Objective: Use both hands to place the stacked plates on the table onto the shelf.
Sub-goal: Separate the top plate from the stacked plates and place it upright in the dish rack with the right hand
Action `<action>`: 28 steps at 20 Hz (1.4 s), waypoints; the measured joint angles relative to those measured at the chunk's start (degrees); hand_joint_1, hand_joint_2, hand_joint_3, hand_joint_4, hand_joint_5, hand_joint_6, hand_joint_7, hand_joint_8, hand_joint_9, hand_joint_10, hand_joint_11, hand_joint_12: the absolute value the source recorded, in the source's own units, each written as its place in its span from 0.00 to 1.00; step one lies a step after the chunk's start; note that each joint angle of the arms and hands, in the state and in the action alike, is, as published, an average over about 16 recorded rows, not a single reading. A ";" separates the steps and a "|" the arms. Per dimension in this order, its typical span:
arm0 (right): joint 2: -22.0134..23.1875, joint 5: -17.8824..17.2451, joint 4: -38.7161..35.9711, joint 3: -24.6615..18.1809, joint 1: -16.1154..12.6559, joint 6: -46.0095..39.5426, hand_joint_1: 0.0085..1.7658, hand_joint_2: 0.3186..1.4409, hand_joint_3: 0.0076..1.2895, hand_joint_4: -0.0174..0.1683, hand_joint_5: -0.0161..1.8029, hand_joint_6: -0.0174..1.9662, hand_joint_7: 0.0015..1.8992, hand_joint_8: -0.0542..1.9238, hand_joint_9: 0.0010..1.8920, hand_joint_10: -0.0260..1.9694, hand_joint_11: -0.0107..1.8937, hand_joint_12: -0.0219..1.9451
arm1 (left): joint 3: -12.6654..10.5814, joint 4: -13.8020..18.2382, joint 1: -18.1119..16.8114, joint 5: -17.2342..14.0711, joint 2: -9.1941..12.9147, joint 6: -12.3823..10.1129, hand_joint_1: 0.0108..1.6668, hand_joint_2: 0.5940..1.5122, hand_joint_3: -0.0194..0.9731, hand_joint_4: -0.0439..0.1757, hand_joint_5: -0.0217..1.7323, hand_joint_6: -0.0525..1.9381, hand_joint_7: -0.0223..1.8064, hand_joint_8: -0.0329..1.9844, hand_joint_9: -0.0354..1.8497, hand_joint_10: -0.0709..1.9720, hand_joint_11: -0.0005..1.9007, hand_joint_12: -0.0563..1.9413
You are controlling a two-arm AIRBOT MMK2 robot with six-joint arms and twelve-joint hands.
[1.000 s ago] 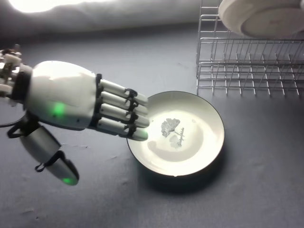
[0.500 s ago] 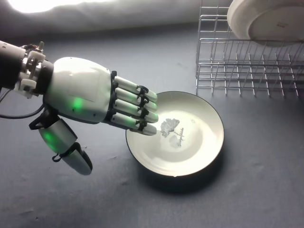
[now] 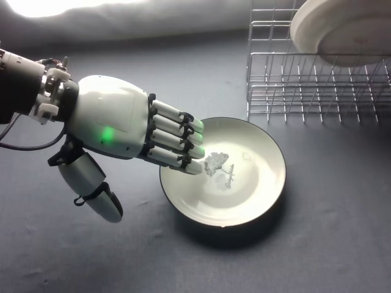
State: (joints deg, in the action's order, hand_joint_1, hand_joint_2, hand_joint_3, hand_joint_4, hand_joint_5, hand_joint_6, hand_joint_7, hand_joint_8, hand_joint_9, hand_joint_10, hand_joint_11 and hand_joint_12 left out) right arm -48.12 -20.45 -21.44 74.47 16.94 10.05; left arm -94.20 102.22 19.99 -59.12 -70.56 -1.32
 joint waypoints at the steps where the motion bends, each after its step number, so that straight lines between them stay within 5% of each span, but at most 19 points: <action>1: -0.20 -0.06 -0.76 0.11 0.21 0.03 0.77 0.63 0.00 0.04 0.51 0.49 0.57 0.43 0.47 0.60 0.30 0.61 | -0.15 0.17 0.12 0.08 -0.13 0.00 0.01 0.52 0.04 0.21 0.02 0.03 0.02 0.01 0.03 0.04 0.01 0.03; 9: -1.43 -0.81 -6.22 0.58 1.88 0.68 0.75 0.65 0.00 0.04 0.48 0.49 0.54 0.41 0.45 0.55 0.28 0.61 | -0.38 1.28 0.63 0.65 -0.05 -0.10 0.01 0.52 0.04 0.21 0.02 0.03 0.02 0.01 0.03 0.04 0.01 0.03; 23: -2.05 -4.18 -13.25 0.52 1.45 2.01 0.63 0.67 0.00 0.03 0.31 0.06 0.31 0.05 0.29 0.09 0.05 0.56 | 0.42 2.99 -0.34 0.48 0.82 -0.60 0.01 0.53 0.04 0.21 0.02 0.03 0.02 0.01 0.03 0.04 0.01 0.03; 28: -2.46 -5.11 -15.83 0.20 -0.37 2.26 0.60 0.65 0.00 0.05 0.26 0.01 0.23 0.03 0.21 0.02 0.02 0.49 | 0.51 3.86 0.14 0.33 0.94 -1.03 0.01 0.53 0.04 0.21 0.02 0.03 0.02 0.01 0.03 0.04 0.01 0.03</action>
State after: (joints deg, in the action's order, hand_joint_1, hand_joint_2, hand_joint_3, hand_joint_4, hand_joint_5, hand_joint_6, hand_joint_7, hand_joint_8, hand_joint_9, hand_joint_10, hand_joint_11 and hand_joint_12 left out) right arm -50.57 -25.56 -37.28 74.67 16.57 12.31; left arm -93.69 106.08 20.13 -58.79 -69.62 -2.34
